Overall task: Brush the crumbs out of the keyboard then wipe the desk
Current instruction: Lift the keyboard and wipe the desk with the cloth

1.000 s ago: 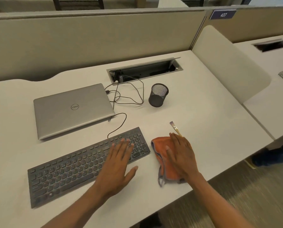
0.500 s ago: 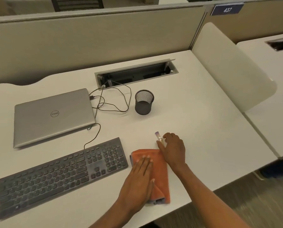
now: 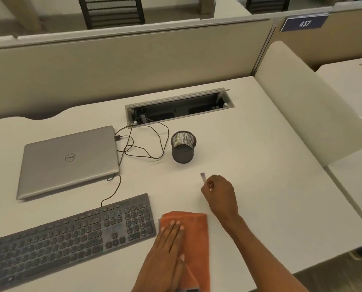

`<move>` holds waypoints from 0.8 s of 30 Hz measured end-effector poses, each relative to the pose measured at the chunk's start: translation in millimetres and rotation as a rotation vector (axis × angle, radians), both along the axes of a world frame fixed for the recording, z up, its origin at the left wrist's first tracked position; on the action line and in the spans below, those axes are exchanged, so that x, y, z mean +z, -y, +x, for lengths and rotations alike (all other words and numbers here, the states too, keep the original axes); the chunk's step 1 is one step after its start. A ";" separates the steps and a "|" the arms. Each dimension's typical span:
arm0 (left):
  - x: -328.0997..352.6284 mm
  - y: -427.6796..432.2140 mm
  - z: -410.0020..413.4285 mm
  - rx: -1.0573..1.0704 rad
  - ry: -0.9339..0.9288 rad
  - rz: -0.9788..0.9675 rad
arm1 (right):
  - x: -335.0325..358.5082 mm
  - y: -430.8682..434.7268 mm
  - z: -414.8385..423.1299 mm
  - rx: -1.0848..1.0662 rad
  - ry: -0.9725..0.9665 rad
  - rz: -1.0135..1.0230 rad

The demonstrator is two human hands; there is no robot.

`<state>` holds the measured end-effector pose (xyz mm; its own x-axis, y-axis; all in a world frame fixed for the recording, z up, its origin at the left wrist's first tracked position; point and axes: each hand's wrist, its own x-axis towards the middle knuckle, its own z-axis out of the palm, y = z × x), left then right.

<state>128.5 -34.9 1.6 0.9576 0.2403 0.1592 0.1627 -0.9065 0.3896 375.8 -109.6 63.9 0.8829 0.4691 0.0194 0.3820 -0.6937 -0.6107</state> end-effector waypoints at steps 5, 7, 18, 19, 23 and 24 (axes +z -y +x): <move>-6.0 -9.3 -8.0 0.027 0.073 -0.072 | 74.1 -38.7 37.5 -0.013 -0.050 0.534; -4.5 -11.1 -9.3 0.027 0.083 -0.067 | 100.0 -60.0 51.9 0.004 -0.013 0.605; 2.9 -15.4 -2.8 0.065 0.045 -0.094 | 73.9 -134.7 103.6 0.101 0.038 0.087; 3.9 -15.3 -1.9 0.067 0.041 -0.098 | 69.8 -137.1 103.9 0.110 0.046 0.050; 5.9 -17.2 0.2 0.083 0.032 -0.122 | 59.8 -142.3 102.6 0.148 0.071 -0.100; 6.4 -17.7 0.1 0.086 0.027 -0.125 | 59.8 -143.7 101.7 0.145 0.072 -0.123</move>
